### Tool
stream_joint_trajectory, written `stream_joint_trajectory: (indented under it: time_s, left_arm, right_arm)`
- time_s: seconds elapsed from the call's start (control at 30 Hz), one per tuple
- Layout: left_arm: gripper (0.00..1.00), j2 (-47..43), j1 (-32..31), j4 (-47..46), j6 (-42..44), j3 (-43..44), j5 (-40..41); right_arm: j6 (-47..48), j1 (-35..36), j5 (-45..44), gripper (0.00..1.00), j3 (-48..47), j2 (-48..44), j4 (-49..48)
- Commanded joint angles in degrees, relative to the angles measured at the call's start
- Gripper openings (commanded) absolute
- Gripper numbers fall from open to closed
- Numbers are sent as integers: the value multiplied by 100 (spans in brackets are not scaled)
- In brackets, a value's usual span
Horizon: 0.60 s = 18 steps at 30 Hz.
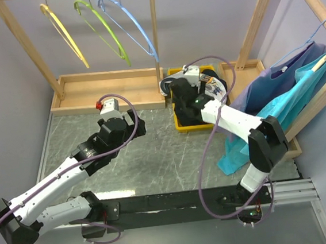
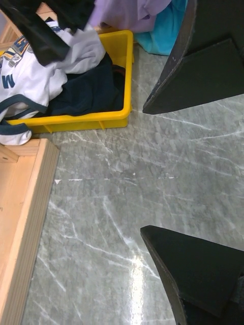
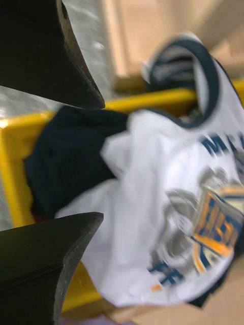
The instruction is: Place the tank top on the hanger
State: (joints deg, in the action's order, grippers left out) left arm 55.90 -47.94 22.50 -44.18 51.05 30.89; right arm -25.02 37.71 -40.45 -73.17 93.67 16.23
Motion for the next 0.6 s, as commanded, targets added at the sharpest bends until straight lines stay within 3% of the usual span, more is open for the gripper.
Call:
stream_joint_trajectory:
  time_s: [0.0,0.23,0.3,0.33,0.37,0.43,0.47,0.57]
  left_arm:
    - [99,-193,-13,201,85,45,241]
    - [99,-343,-13,316,-29,133,171]
    - [99,-395,-13,386,-46,160,180]
    - [99,-413,-13,421,-46,169,189]
    - [99,-465,-13,474,-46,169,232]
    - [99,-562,-13,501,-46,169,277]
    - [99,-597,-13,518,-46,186,303]
    - [99,-729,-13,536,-90,221,303]
  right_arm:
    - [-30,-405,-113,89,-732,606,82]
    - [145,-765,134,85,-1524,1662,161]
    - [146,-792,133,71,-1639,1795,214]
    - [129,-809,133,61,-1648,1787,249]
    - [146,-801,133,43,-1622,1673,240]
    - [198,-792,160,28,-1508,1532,153]
    - [216,-801,116,3,-1586,1392,196]
    - [137,-687,19,0,-1754,885,688]
